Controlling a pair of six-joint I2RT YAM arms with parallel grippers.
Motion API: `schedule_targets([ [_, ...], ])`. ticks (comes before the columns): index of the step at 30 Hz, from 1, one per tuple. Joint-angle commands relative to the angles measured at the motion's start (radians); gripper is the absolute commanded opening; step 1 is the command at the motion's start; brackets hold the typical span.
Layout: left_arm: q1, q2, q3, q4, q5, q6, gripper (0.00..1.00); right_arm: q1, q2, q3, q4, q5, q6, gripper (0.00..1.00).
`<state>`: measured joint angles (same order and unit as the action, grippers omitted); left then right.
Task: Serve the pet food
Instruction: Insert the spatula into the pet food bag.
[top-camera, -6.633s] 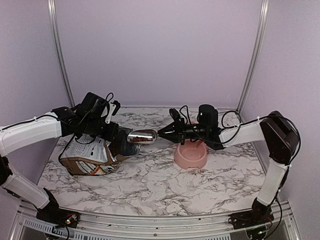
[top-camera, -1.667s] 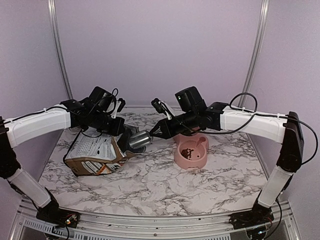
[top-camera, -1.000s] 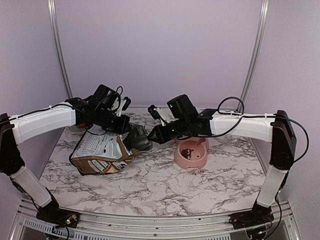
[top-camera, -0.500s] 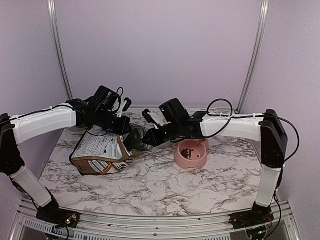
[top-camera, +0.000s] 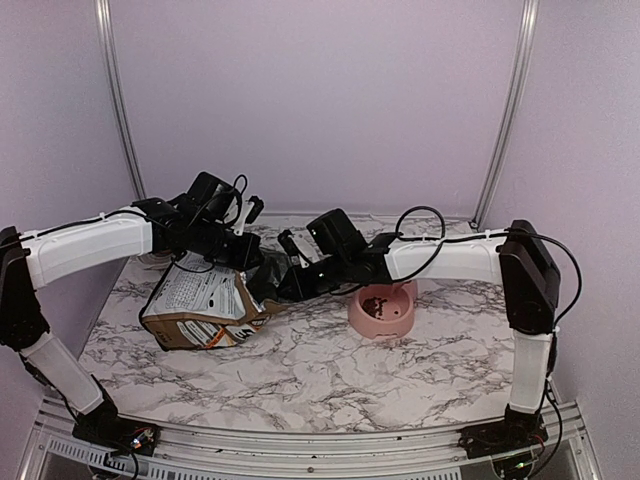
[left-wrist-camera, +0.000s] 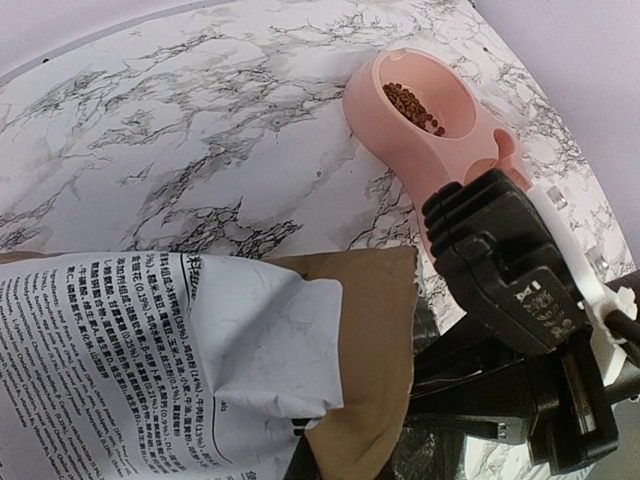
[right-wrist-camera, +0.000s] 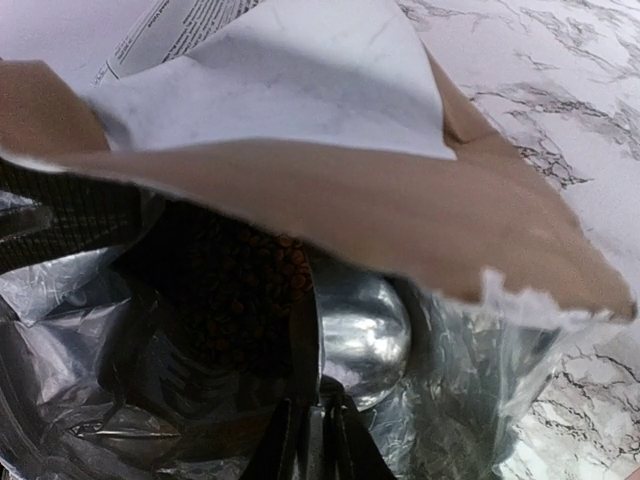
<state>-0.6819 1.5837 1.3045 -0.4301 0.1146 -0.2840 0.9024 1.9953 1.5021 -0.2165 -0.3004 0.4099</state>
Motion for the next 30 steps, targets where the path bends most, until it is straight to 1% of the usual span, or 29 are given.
schedule_targets([
  [1, -0.005, -0.038, -0.010, 0.067, 0.029, 0.002, 0.00, 0.007, 0.013, 0.012, 0.034, -0.006, 0.050, 0.00],
  [10, -0.005, -0.047, -0.023, 0.067, 0.023, -0.005, 0.00, 0.005, 0.036, -0.008, 0.113, -0.095, 0.142, 0.00],
  [20, -0.005, -0.053, -0.030, 0.062, -0.022, 0.020, 0.00, -0.021, 0.030, -0.070, 0.211, -0.183, 0.242, 0.00],
  [25, -0.005, -0.049, -0.034, 0.043, -0.063, 0.041, 0.00, -0.039, 0.031, -0.081, 0.243, -0.204, 0.257, 0.00],
  [30, -0.005, -0.046, -0.033, 0.040, -0.074, 0.047, 0.00, -0.054, 0.028, -0.116, 0.320, -0.262, 0.301, 0.00],
])
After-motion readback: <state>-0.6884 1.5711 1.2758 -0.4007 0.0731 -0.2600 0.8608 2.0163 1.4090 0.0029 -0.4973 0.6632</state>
